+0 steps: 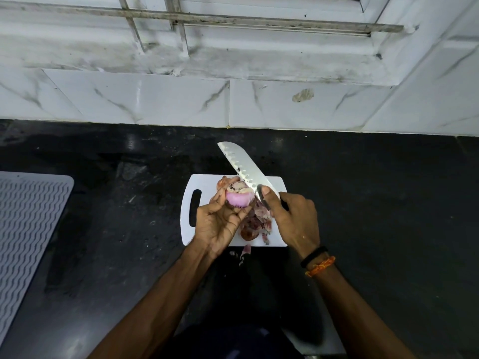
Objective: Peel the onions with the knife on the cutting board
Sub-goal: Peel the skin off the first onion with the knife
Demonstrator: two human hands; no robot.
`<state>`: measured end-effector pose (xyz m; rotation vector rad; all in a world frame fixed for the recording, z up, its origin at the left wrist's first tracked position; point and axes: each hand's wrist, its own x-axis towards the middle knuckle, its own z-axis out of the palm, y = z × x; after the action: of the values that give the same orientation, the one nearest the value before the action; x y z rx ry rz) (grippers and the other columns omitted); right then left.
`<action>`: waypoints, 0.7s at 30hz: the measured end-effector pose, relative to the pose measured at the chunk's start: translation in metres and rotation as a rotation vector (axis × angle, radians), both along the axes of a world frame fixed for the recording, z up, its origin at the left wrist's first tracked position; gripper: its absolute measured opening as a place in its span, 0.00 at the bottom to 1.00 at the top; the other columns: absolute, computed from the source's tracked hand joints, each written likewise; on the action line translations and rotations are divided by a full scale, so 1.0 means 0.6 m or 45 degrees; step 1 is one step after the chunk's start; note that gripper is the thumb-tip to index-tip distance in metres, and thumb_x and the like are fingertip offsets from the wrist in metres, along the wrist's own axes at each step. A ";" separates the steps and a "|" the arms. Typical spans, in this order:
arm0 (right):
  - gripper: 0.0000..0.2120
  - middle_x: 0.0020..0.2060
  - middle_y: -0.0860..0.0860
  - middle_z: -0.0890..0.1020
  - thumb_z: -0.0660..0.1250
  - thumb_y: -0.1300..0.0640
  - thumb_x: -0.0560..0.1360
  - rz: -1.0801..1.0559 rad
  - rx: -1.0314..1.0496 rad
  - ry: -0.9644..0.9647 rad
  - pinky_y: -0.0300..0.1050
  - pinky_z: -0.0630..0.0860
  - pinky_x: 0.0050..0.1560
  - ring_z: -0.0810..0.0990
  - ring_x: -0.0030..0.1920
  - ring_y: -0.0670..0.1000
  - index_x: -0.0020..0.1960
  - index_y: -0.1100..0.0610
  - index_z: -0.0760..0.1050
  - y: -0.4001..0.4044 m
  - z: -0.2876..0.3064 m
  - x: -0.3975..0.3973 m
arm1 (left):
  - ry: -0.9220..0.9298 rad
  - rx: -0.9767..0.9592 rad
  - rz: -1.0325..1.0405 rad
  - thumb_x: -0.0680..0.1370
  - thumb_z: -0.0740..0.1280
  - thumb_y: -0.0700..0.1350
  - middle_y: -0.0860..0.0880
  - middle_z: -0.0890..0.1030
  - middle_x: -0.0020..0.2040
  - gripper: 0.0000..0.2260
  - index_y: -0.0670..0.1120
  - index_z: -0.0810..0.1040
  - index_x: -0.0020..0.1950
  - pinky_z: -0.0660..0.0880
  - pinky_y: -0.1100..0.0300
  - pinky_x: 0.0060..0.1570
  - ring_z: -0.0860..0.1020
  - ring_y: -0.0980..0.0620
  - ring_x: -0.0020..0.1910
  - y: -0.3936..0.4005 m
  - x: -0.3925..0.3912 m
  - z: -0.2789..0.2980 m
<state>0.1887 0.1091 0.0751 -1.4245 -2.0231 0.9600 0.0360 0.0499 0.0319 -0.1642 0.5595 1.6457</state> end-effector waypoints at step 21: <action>0.27 0.17 0.40 0.64 0.71 0.34 0.72 -0.013 0.300 -0.082 0.30 0.68 0.29 0.75 0.29 0.34 0.25 0.44 0.60 -0.001 -0.015 0.004 | 0.336 -0.189 0.010 0.79 0.67 0.44 0.31 0.74 0.67 0.17 0.39 0.75 0.66 0.76 0.44 0.63 0.77 0.38 0.63 0.000 0.008 0.001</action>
<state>0.1908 0.1083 0.0663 -1.3516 -2.0937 0.6535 0.0410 0.0499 0.0325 -0.0576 0.8837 1.6442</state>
